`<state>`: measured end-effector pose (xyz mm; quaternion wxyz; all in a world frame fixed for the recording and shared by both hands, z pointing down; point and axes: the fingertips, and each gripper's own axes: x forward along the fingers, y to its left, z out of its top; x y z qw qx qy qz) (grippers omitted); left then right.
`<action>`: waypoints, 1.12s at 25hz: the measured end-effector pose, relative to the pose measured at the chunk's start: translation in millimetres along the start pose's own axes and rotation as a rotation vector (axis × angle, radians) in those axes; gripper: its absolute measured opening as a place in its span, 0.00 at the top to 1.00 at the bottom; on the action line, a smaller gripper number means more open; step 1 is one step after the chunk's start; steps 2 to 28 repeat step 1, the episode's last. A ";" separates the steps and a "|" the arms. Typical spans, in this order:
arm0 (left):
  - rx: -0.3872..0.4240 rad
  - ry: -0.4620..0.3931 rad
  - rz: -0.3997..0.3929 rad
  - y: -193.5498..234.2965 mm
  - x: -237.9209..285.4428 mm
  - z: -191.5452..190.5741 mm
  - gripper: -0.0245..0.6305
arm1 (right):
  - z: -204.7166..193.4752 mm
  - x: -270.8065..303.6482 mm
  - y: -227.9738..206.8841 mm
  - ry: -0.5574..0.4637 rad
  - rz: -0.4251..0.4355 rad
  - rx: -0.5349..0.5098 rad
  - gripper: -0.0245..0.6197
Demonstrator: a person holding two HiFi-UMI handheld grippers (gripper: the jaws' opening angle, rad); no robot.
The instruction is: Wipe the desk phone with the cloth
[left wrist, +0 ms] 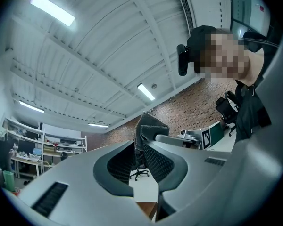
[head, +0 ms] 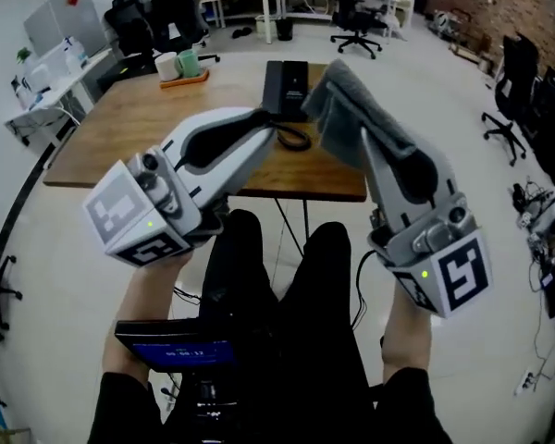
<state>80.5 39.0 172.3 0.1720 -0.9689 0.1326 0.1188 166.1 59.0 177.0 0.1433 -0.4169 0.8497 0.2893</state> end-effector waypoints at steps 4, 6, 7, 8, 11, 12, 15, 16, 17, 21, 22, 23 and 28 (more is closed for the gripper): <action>0.006 0.002 0.000 -1.5 -0.3 -0.3 0.90 | 0.4 -1.9 1.1 -0.008 0.000 -0.002 0.93; 0.006 0.002 0.000 -1.5 -0.3 -0.3 0.90 | 0.4 -1.9 1.1 -0.008 0.000 -0.002 0.93; 0.006 0.002 0.000 -1.5 -0.3 -0.3 0.90 | 0.4 -1.9 1.1 -0.008 0.000 -0.002 0.93; 0.006 0.002 0.000 -1.5 -0.3 -0.3 0.90 | 0.4 -1.9 1.1 -0.008 0.000 -0.002 0.93; 0.006 0.002 0.000 -1.5 -0.3 -0.3 0.90 | 0.4 -1.9 1.1 -0.008 0.000 -0.002 0.93; 0.006 0.002 0.000 -1.5 -0.3 -0.3 0.90 | 0.4 -1.9 1.1 -0.008 0.000 -0.002 0.93; 0.006 0.002 0.000 -1.5 -0.3 -0.3 0.90 | 0.4 -1.9 1.1 -0.008 0.000 -0.002 0.93; 0.006 0.002 0.000 -1.5 -0.3 -0.3 0.90 | 0.4 -1.9 1.1 -0.008 0.000 -0.002 0.93; 0.006 0.002 0.000 -1.5 -0.3 -0.3 0.90 | 0.4 -1.9 1.1 -0.008 0.000 -0.002 0.93; 0.006 0.002 0.000 -1.5 -0.3 -0.3 0.90 | 0.4 -1.9 1.1 -0.008 0.000 -0.002 0.93; 0.006 0.002 0.000 -1.5 -0.3 -0.3 0.90 | 0.4 -1.9 1.1 -0.008 0.000 -0.002 0.93; 0.006 0.002 0.000 -1.5 -0.3 -0.3 0.90 | 0.4 -1.9 1.1 -0.008 0.000 -0.002 0.93; 0.006 0.002 0.000 -1.5 -0.3 -0.3 0.90 | 0.4 -1.9 1.1 -0.008 0.000 -0.002 0.93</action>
